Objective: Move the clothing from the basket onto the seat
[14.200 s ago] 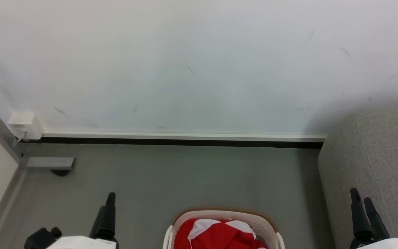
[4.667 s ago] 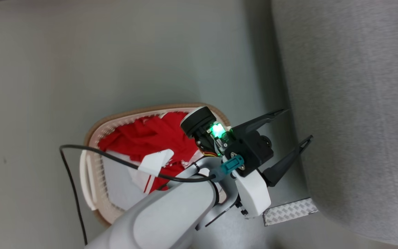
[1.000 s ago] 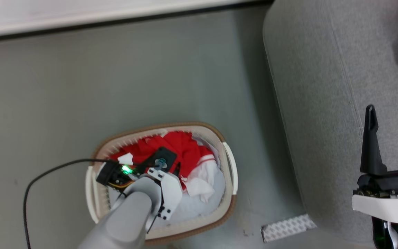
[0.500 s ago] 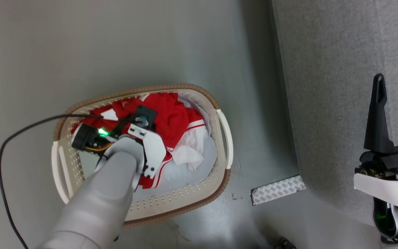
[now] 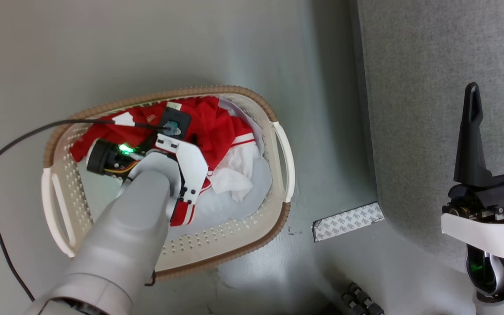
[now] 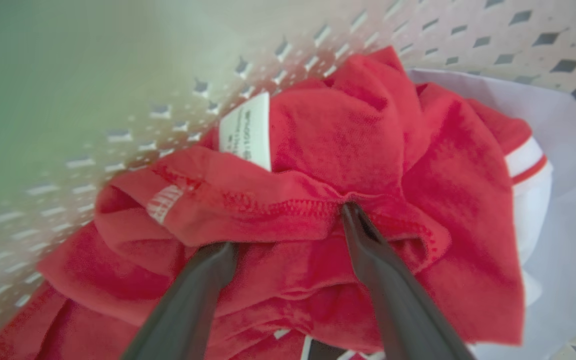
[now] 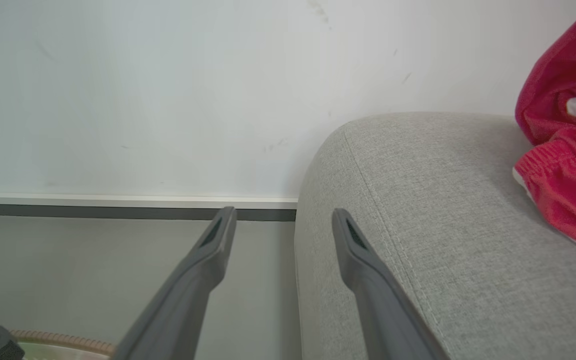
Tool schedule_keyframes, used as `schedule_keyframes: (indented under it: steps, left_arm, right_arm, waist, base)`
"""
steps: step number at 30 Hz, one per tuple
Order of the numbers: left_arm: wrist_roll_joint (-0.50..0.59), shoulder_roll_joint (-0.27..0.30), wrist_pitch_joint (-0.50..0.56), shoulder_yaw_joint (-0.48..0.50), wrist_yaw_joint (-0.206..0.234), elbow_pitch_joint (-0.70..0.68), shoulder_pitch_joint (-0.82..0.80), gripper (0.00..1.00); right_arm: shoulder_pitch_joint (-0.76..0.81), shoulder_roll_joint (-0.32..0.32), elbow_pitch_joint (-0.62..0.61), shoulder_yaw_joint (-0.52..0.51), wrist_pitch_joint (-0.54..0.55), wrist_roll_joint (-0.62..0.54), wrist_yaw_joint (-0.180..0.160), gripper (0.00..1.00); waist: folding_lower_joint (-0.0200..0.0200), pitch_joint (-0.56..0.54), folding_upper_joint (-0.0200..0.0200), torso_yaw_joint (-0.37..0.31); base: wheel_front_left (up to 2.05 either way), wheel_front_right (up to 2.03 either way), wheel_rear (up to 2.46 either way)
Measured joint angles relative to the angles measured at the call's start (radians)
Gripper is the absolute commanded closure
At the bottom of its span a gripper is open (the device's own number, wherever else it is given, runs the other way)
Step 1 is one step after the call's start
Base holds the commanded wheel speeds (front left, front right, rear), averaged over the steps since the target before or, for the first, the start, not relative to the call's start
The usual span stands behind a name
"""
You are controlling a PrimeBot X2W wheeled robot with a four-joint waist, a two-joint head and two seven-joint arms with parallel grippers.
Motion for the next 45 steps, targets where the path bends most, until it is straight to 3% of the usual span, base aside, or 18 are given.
schedule_keyframes:
  steps: [1,2,3,4,12,22,34,45]
  left_arm:
    - [-0.006,0.0,0.0,-0.004,-0.006,0.0,-0.004,0.0]
    - [-0.009,0.0,-0.003,-0.008,-0.01,-0.001,-0.006,0.33]
    - [-0.012,0.0,-0.007,-0.015,-0.015,-0.001,-0.006,0.78]
    - [-0.012,0.0,-0.013,-0.023,-0.021,-0.002,-0.006,1.0]
    - [-0.081,0.0,-0.074,-0.074,-0.061,-0.063,0.041,1.0]
    - [-0.24,0.001,-0.165,-0.167,-0.08,-0.216,0.216,1.0]
    - [-0.359,0.002,-0.227,-0.201,-0.038,-0.366,0.44,1.0]
    - [-0.401,0.119,-0.207,-0.169,0.023,-0.622,0.636,1.0]
  right_arm:
    - [0.0,0.0,0.0,0.002,0.0,0.0,0.0,0.0]
    - [0.0,0.0,0.0,0.005,0.0,0.0,0.0,0.0]
    - [-0.001,0.0,0.0,0.005,0.0,0.0,0.0,0.0]
    - [-0.001,0.0,0.0,0.005,0.0,0.0,0.0,0.0]
    - [-0.001,0.0,0.024,-0.009,0.0,-0.024,0.0,0.0]
    - [0.068,0.002,0.09,-0.044,0.0,-0.105,0.0,0.0]
    - [0.247,-0.001,0.167,-0.053,0.0,-0.165,0.0,0.0]
    - [0.378,-0.039,0.204,0.012,0.0,-0.165,0.0,0.0]
  waist:
    - [0.0,0.006,0.0,-0.001]
    - [0.0,0.011,0.0,-0.002]
    - [0.0,0.014,0.0,-0.003]
    - [0.0,0.016,0.0,-0.002]
    - [0.0,-0.03,0.0,0.027]
    - [-0.0002,-0.22,0.0,0.11]
    - [-0.0004,-0.55,0.0,0.244]
    - [-0.0006,-0.828,0.0,0.326]
  base:
    - [0.0,0.0,0.0]
    - [0.0,0.0,0.0]
    - [0.0,0.0,0.0]
    - [0.0,0.0,0.0]
    - [0.0,0.0,0.0]
    - [0.0,0.0,0.0]
    - [0.0,0.0,0.0]
    - [0.0,0.0,0.0]
